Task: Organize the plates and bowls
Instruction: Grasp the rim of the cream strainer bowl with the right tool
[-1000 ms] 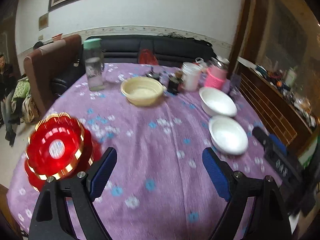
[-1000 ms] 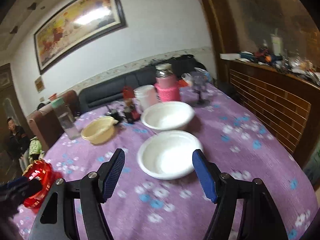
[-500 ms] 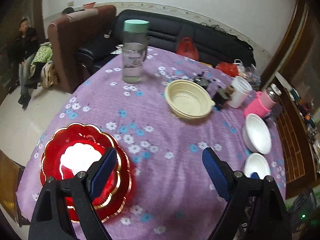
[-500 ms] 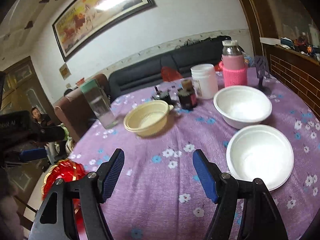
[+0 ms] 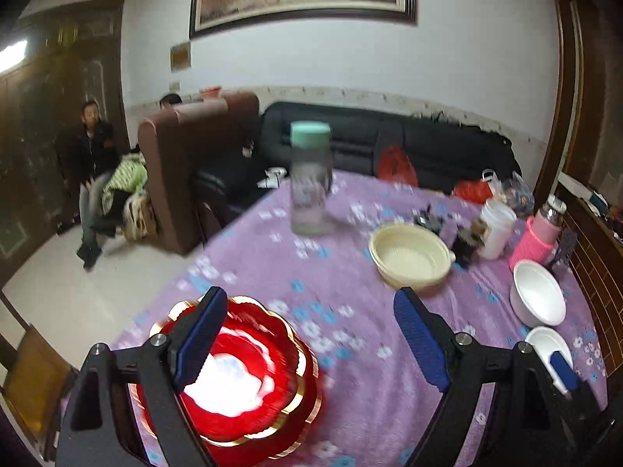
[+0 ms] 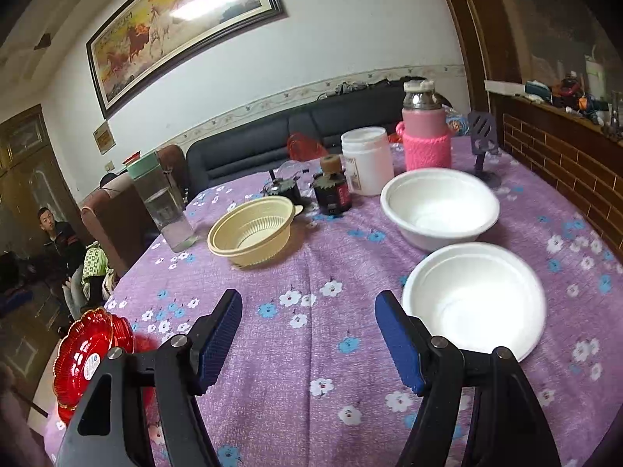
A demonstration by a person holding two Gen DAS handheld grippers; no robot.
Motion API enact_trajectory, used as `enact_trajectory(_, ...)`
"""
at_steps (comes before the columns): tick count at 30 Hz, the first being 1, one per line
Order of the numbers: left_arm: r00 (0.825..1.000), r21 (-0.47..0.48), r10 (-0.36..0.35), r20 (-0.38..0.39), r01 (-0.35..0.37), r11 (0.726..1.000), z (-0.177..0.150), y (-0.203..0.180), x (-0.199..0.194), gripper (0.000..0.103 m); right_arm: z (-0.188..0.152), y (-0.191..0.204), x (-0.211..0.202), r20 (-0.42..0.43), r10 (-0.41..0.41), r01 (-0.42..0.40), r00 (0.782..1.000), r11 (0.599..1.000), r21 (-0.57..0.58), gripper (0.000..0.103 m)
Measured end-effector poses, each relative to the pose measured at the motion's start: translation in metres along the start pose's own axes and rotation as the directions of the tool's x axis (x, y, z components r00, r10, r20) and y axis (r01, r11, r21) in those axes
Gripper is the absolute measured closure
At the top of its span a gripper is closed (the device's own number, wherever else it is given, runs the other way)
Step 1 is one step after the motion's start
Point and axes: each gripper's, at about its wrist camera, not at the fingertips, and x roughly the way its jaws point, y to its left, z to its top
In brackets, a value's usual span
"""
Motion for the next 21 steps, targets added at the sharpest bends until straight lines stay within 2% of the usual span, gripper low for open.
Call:
enact_trajectory(2,1.0,-0.031,-0.01,-0.011,0.01,0.999,0.013,0.012,-0.003,0.016,0.016,-0.004,-0.011,0.027,-0.01,0.01,1.0,1.0,-0.001,0.028)
enact_trajectory(5,0.992,-0.1,-0.076,-0.096,0.067,0.993,0.053,0.033,0.009,0.014,0.055,-0.008,-0.027,0.057,-0.005,0.006,0.998,1.0,-0.009,0.028)
enact_trajectory(7,0.99,-0.094,-0.089,-0.113,0.078,0.993,0.074,0.035,0.019,0.014,0.083,-0.007,-0.029,0.064,-0.009,0.01,0.998,1.0,-0.017,0.028)
enact_trajectory(10,0.997,-0.038,-0.016,-0.079,0.013,0.999,0.099,0.033,0.038,0.014,0.115,0.003,-0.008,-0.007,0.032,-0.032,0.999,0.999,-0.042,0.028)
enact_trajectory(12,0.996,0.01,0.035,-0.085,-0.035,0.999,0.108,0.024,0.062,0.014,0.123,0.011,0.02,-0.113,0.068,-0.073,0.991,0.997,-0.041,0.028)
enact_trajectory(13,0.993,0.017,0.05,-0.107,-0.048,0.999,0.109,0.019,0.076,0.014,0.125,0.014,0.043,-0.183,0.092,-0.096,0.979,0.995,-0.015,0.028)
enact_trajectory(15,0.98,0.004,0.036,-0.195,-0.035,0.999,0.106,0.011,0.11,0.014,0.123,0.017,0.081,-0.276,0.099,-0.096,0.956,0.995,0.027,0.028)
enact_trajectory(17,0.955,-0.025,-0.012,-0.295,0.005,1.0,0.098,0.0,0.146,0.014,0.117,0.018,0.114,-0.343,0.105,-0.085,0.934,0.994,0.073,0.028)
enact_trajectory(19,0.93,-0.03,-0.044,-0.365,0.036,0.999,0.087,-0.013,0.176,0.014,0.109,0.017,0.144,-0.387,0.12,-0.075,0.914,0.989,0.129,0.029)
enact_trajectory(21,0.907,0.0,-0.034,-0.421,0.037,0.999,0.074,-0.031,0.206,0.018,0.102,0.015,0.169,-0.414,0.138,-0.071,0.9,0.982,0.173,0.031)
